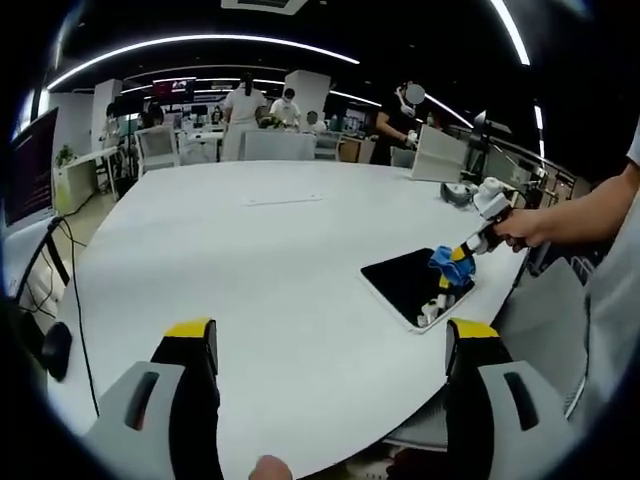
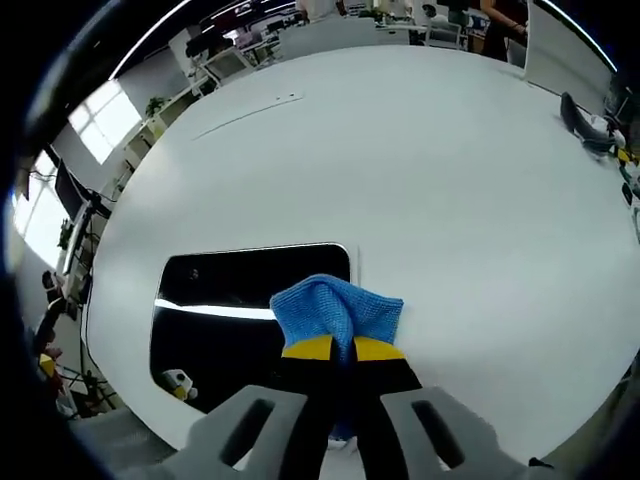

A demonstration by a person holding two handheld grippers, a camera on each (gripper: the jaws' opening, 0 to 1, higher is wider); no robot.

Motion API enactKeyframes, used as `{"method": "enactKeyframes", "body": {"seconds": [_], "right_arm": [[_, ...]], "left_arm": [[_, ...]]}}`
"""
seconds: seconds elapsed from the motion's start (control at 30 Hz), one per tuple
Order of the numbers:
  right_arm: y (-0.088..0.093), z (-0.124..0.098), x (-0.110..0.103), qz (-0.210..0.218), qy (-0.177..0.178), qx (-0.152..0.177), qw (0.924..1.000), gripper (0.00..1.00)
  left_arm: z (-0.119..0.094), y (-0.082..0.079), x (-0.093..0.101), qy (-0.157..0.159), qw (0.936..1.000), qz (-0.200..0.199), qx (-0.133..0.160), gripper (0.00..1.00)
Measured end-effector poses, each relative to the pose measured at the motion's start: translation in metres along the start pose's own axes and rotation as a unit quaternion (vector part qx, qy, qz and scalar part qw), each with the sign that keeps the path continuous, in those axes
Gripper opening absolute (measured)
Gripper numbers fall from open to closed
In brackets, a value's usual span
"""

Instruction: Wipe the mirror surface with the cleaning cloth until all visible marks leave the cleaned area.

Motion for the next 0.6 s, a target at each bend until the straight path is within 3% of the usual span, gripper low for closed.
{"method": "enactKeyframes", "body": {"seconds": [0.43, 0.5, 0.6], "right_arm": [[0.018, -0.012, -0.002, 0.030, -0.003, -0.003, 0.9995, 0.00], [0.022, -0.015, -0.003, 0.017, -0.002, -0.006, 0.9998, 0.00], [0.026, -0.017, -0.004, 0.012, 0.000, -0.003, 0.9999, 0.00]], "left_arm": [[0.006, -0.003, -0.002, 0.001, 0.9998, -0.011, 0.014, 0.91], [0.007, -0.003, -0.002, 0.006, 0.9998, 0.004, 0.020, 0.88], [0.009, 0.003, 0.000, 0.005, 0.9997, 0.023, 0.008, 0.89]]}}
Point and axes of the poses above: the point that each gripper's makers call its tool centre point, and the gripper's own axes: z roughly forward along the fingers, x roughly to its right, y roughly out of its underside, the point moved 4 cm from there along -z, roughly backward along the fingers, and after that the axes turned 7 degrees about x, right-handed, at the moved point
